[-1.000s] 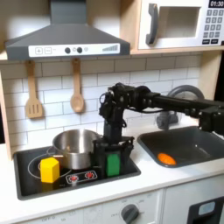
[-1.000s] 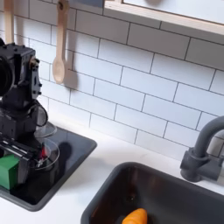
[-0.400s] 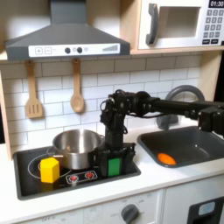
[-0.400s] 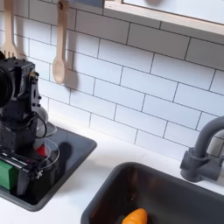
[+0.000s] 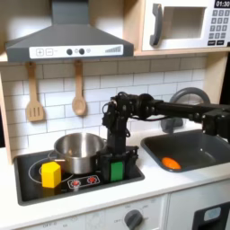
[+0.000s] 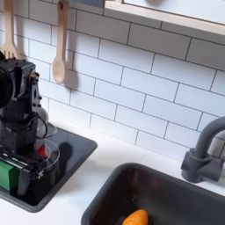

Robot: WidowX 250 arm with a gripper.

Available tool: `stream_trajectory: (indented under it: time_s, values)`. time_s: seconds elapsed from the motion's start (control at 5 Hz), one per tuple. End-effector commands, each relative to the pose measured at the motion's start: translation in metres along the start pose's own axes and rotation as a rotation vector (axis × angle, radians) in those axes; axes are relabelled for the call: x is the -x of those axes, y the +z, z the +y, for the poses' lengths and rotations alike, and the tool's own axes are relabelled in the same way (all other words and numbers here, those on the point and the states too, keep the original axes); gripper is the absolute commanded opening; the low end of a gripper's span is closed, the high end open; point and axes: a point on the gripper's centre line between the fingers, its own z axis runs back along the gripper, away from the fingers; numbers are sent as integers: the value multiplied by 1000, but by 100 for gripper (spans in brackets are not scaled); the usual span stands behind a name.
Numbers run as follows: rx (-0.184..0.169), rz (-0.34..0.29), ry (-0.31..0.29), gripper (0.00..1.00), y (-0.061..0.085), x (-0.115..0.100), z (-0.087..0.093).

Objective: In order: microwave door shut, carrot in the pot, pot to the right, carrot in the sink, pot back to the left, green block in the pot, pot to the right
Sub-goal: 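Put the green block in the pot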

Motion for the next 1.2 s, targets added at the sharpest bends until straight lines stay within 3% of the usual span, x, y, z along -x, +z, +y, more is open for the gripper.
stream_trajectory:
  time_s: [0.0, 0.6, 0.8, 1.0]
  values:
    - [-9, -17, 16, 0, 1, -2, 1]
    - [-4, -21, 24, 0, 13, -2, -4]
    - [-7, 4, 20, 0, 23, 5, -11]
    - [-17, -32, 31, 0, 46, 1, -11]
